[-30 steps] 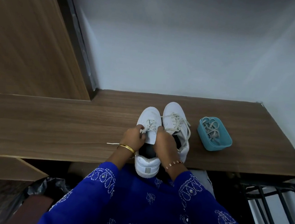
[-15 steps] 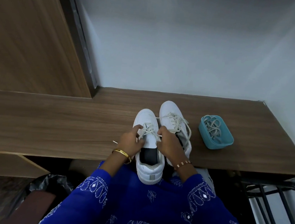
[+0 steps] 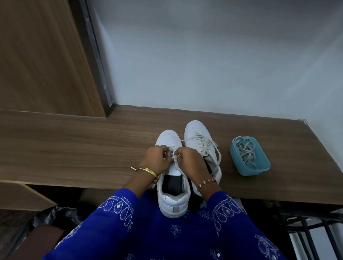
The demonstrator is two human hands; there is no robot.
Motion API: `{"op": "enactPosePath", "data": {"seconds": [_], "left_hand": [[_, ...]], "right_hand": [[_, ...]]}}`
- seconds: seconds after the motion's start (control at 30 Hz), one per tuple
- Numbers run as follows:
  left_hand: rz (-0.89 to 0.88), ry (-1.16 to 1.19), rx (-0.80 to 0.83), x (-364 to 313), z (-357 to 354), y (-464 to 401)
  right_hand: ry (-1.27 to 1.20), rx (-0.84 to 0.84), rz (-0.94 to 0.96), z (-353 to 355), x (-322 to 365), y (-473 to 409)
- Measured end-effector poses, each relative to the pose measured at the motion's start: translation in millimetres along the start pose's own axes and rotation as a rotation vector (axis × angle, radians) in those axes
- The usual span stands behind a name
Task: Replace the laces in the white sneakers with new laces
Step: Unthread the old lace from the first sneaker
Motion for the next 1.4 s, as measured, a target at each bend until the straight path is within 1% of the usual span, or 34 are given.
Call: {"op": "enactPosePath", "data": {"seconds": [0.17,0.23,0.27,0.3,0.33,0.37,0.43,0.47,0.53,0.6,0.67,0.77,0.83,0.87,0.9,1.03,1.1,1.2,1.3,1.4], "left_hand": [[0.022,0.055,-0.047,7,-1,1],[0.036,0.072,-0.046,9,-3,0],[0.053,0.078,-0.031,10,-5,0],[0.092,0.097,-0.014,14,-9,0],[0.173,0.156,0.003,20,-12,1],[0.274,0.264,0.014,28,-16,3],[0.469,0.515,0.017,45,-26,8],[0.515,0.585,0.021,49,-28,11],[0.499,0.611,0.020,50,-27,13],[0.416,0.602,0.003,42,-21,10],[0.292,0.565,-0.003,29,-15,6],[0.146,0.390,0.006,21,-12,2],[0.114,0.264,0.008,23,-12,2],[0.117,0.251,0.001,24,-11,3],[0.132,0.287,-0.011,27,-12,3],[0.309,0.606,-0.035,38,-18,10],[0.359,0.670,-0.015,40,-21,12],[0.430,0.764,0.032,40,-25,13],[0.577,0.902,0.085,53,-33,20],[0.775,1.096,0.062,71,-39,28]], "right_hand": [[0.034,-0.045,-0.004,0,-1,1],[-0.047,-0.095,-0.084,3,-8,0],[-0.115,-0.120,-0.155,5,-15,-1],[-0.185,-0.138,-0.231,5,-22,-1],[-0.248,-0.143,-0.306,5,-27,-1],[-0.301,-0.143,-0.360,4,-31,-1],[-0.340,-0.128,-0.389,2,-33,-1],[-0.313,-0.109,-0.355,1,-30,-1],[-0.192,-0.073,-0.201,1,-18,-2],[-0.046,-0.069,-0.012,3,-2,-2],[0.071,-0.057,0.097,2,8,-3],[0.192,-0.058,0.126,1,11,-4],[0.219,-0.071,0.109,4,8,-4],[0.221,-0.071,0.094,6,6,-4],[0.214,-0.073,0.080,9,2,-4],[0.102,-0.049,0.053,14,-8,-9],[0.060,-0.010,0.066,9,-4,-8],[0.100,0.000,0.093,-2,4,-2],[0.140,-0.082,0.061,3,2,0],[0.064,-0.209,-0.112,19,-15,1]]}}
Point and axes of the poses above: each hand's wrist, its own y-axis away from the middle knuckle, its own z-axis out of the back of the hand, x = y × z, the point moved 9 cm from there along -y, towards the middle knuckle, and after that the axes turned 10 degrees about -x, right-handed, at the moved point
